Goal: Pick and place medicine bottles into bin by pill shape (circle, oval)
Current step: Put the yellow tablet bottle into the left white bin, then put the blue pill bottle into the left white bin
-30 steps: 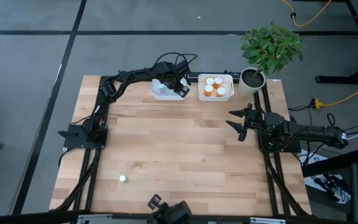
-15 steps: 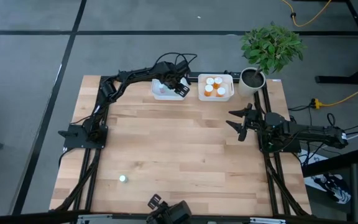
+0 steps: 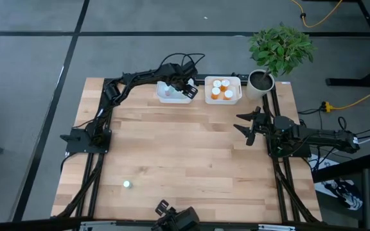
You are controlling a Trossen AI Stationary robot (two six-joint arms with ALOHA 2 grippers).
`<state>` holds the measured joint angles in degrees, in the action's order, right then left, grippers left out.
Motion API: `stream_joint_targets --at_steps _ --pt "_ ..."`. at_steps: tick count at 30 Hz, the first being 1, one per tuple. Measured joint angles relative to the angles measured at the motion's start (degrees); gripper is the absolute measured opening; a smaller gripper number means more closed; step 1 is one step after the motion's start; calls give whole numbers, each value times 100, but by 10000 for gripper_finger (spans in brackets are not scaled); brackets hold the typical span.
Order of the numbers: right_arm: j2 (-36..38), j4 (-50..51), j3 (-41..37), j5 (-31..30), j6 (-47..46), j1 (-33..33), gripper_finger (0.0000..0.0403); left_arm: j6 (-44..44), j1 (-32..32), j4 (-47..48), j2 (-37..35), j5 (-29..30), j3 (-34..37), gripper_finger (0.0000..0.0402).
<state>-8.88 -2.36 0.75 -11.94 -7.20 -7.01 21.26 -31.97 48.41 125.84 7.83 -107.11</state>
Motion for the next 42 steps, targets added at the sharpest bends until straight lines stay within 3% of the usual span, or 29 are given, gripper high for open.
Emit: stream_joint_targets --at_steps 8,16,21,24,31,35,42 --pt "0 -1 0 0 7 0 255 111 23 399 0 -4 -746 172" --pt "0 -1 0 0 0 0 255 109 353 2895 -13 -1 -2186 172" --pt "1 -1 0 0 0 0 255 105 813 4228 -26 -114 -2584 172" --pt "2 0 0 -2 6 1 255 0 1119 4178 -156 -727 -2457 172" --pt "6 1 0 1 1 1 255 -642 2029 4138 -594 -1555 -1855 172" --pt "-4 0 4 0 8 2 255 -622 2535 4166 -1124 -2041 -1073 172" --pt "2 12 4 0 0 2 255 547 3304 4152 -2511 -1919 878 172"
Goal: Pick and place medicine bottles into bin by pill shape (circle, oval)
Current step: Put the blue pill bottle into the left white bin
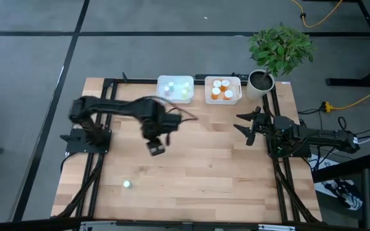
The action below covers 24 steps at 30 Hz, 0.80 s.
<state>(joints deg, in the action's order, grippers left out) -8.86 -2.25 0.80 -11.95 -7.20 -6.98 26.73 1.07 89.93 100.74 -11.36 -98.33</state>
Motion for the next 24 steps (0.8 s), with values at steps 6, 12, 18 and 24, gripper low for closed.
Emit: stream_joint_targets --at_steps 6,12,18,24 --pt "0 -10 0 0 0 0 255 1679 769 -450 -1492 160 1630 172" --pt "0 -10 0 0 5 -2 255 3270 1889 -1133 -2333 353 2732 172" --pt "0 -10 0 0 7 -2 255 4200 2614 -1147 -2361 635 3141 177" --pt "0 -10 0 0 4 -2 255 4457 2871 -1226 -2361 698 3408 214"
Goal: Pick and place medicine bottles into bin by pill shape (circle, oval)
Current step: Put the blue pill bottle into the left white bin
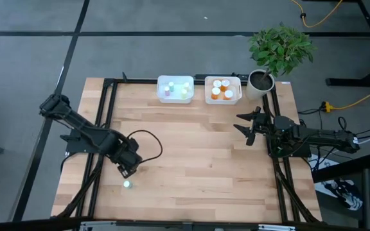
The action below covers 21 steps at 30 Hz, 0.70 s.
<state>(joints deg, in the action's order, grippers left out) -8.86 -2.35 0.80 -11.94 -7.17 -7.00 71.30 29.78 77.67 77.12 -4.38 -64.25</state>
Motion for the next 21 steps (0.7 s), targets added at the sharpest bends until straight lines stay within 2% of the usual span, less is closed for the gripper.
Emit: stream_joint_targets --at_steps 7,14,17,21 --pt "-2 0 0 0 -3 2 255 -718 565 -986 2 591 81 238" --pt "-2 0 0 0 3 0 255 -735 1351 -1021 20 635 81 232" --pt "-2 0 0 0 -4 0 255 -581 1721 -1023 20 623 81 232" --pt "-2 0 0 0 -3 0 255 65 2111 -1023 22 621 81 232"
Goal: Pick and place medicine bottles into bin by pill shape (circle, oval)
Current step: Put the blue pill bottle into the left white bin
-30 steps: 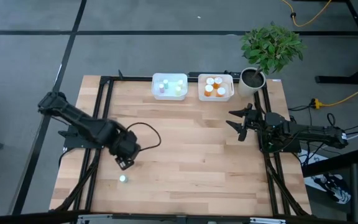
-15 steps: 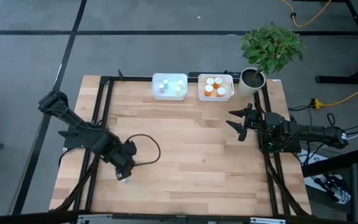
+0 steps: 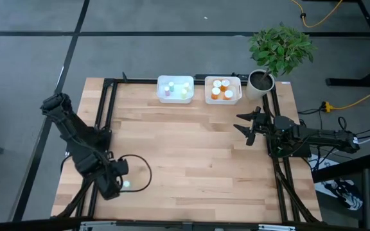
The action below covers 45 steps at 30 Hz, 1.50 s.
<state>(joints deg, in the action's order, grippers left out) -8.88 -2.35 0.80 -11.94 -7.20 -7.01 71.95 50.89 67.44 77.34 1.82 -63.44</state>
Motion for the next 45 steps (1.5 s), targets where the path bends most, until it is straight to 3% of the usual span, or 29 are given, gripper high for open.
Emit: stream_joint_targets --at_steps 5,18,24,31,45 --pt "0 0 -2 0 -1 2 255 711 379 -1 156 -2 0 232" --pt "0 0 -2 0 5 1 255 722 532 -248 1322 -33 0 232" --pt "0 0 -2 0 6 1 255 1271 350 -437 1697 -792 0 231" --pt "0 0 -2 0 1 0 255 1628 48 -750 1764 -443 0 231" --pt "0 -1 -4 0 6 0 255 1030 -447 -710 1764 -243 0 231"
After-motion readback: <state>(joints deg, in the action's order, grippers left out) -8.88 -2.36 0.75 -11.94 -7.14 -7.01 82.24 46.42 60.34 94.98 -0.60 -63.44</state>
